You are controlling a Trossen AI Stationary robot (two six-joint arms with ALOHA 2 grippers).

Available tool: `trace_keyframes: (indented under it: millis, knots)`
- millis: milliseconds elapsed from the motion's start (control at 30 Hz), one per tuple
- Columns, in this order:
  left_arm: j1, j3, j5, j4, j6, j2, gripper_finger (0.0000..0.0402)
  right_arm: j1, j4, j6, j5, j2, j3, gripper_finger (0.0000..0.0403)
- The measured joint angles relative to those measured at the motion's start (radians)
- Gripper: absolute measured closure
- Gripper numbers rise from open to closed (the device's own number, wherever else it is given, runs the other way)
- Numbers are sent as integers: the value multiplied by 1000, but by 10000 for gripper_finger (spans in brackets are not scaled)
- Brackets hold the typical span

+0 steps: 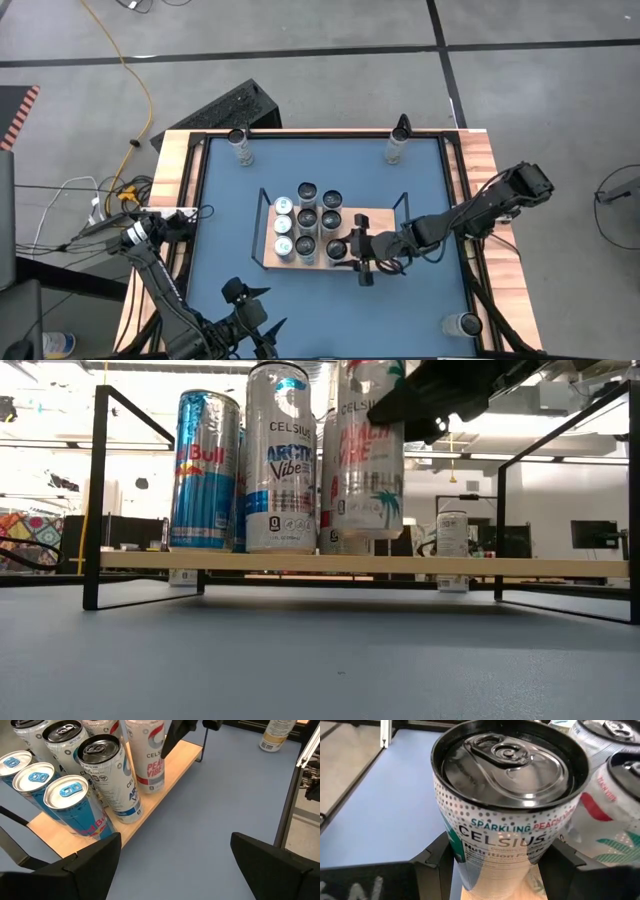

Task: Place canned beverage on shelf
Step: Put the pink soda can on the shelf aligned with the other pink soda cans

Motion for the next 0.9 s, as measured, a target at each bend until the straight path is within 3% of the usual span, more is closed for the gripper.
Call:
trace_keyframes:
  millis: [667, 900]
  knots:
    - [0, 0, -1, 0, 8, 0, 40, -17, 28, -9, -21, 0, -6, 190]
    - [0, 0, 0, 0, 11, 0, 40, -17, 69, 3, -20, 59, -2, 190]
